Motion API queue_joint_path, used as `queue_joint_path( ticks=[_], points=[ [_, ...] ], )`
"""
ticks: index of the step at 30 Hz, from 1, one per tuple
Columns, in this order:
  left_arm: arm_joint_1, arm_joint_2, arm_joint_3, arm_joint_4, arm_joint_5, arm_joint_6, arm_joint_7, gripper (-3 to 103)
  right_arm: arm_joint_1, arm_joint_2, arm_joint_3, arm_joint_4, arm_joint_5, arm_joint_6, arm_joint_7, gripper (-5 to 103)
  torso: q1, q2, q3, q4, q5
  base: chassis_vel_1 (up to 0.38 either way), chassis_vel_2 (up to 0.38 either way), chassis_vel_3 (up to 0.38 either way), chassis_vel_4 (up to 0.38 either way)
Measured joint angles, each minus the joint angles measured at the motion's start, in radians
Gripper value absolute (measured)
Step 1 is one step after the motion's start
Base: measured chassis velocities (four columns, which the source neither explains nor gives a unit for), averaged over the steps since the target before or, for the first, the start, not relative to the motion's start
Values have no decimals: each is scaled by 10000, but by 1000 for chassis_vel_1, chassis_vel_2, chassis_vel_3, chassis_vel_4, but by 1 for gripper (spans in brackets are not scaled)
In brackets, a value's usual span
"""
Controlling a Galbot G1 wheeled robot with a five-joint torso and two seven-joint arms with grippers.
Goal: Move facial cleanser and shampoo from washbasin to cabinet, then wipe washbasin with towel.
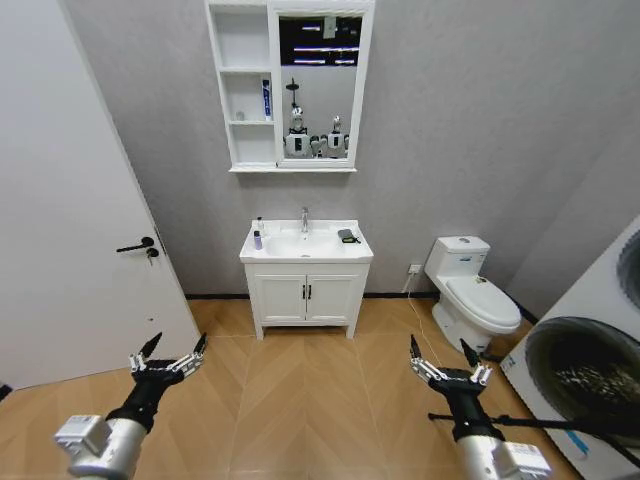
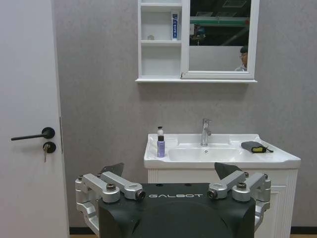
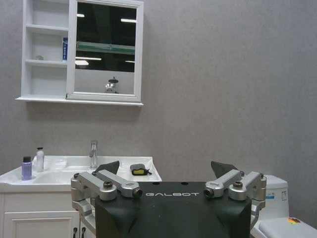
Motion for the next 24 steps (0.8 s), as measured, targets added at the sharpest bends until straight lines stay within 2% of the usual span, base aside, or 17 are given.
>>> queue_joint_path(
  ticks=[5,7,10,16,24],
  points=[
    [45,-27,9,0,40,1,20,100,-19,4,51,1,-62,187,-7,100,0,0,0,0,0,0,0,0,0],
    [54,-29,12,0,43,1,25,103,-23,6,54,1,-82,201,-9,100,0,0,0,0,0,0,0,0,0],
    [90,-36,34,1,90,1,50,100,-47,18,62,-12,-148,240,-60,100,0,0,0,0,0,0,0,0,0],
    [114,-65,73,2,155,1,81,99,-79,43,83,-38,-243,319,-184,100,0,0,0,0,0,0,0,0,0],
    [-119,178,34,6,-80,-11,128,99,-275,204,136,-188,-300,477,-805,100,0,0,0,0,-1,0,0,0,0]
  ],
)
